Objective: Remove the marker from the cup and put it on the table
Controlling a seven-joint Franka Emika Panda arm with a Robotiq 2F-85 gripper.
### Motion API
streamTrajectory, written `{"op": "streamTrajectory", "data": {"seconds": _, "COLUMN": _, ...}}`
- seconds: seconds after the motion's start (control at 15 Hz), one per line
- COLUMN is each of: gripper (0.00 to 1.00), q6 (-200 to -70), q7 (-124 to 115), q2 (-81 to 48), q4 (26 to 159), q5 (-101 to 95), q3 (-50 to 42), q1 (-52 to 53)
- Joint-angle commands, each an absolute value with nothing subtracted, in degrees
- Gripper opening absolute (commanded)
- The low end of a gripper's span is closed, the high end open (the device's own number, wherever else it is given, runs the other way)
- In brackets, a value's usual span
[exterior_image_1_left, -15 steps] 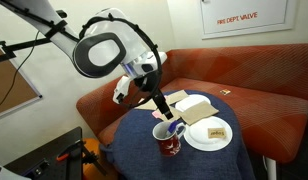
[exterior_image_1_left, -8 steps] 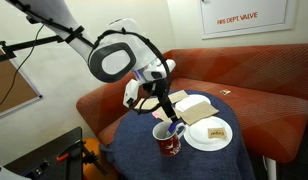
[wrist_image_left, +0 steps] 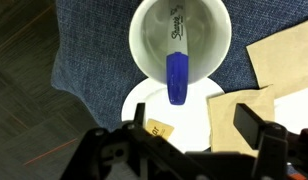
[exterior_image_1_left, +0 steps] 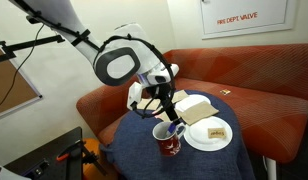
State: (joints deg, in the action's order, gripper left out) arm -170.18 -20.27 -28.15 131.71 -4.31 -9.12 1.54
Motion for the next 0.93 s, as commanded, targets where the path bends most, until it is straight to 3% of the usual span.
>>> {"op": "streamTrajectory", "data": {"seconds": 0.0, "gripper": 0.87, "q6": -169.06, "q7": -17.88, "q2": -28.92, "q4": 130.73, "q5": -2.11, "q3": -9.71, "q1": 2.41}}
{"op": "streamTrajectory", "data": {"seconds": 0.67, "gripper": 0.79, "q6": -168.40, "q7": -17.94, "q2": -30.33, "q4": 130.51, "q5": -1.34, "q3": -9.63, "q1": 2.83}}
{"op": "streamTrajectory", "data": {"seconds": 0.73, "gripper": 0.71, "q6": -168.40, "q7": -17.94, "q2": -30.37, "q4": 130.51, "q5": -1.26, "q3": -9.62, "q1": 2.79}}
{"op": "streamTrajectory", "data": {"seconds": 0.8, "gripper": 0.54, "q6": -168.40, "q7": -17.95, "q2": -30.42, "q4": 130.49, "q5": -1.21, "q3": -9.62, "q1": 2.78}}
{"op": "streamTrajectory", "data": {"seconds": 0.87, "gripper": 0.45, "q6": -168.40, "q7": -17.94, "q2": -30.48, "q4": 130.45, "q5": -1.16, "q3": -9.60, "q1": 2.76}}
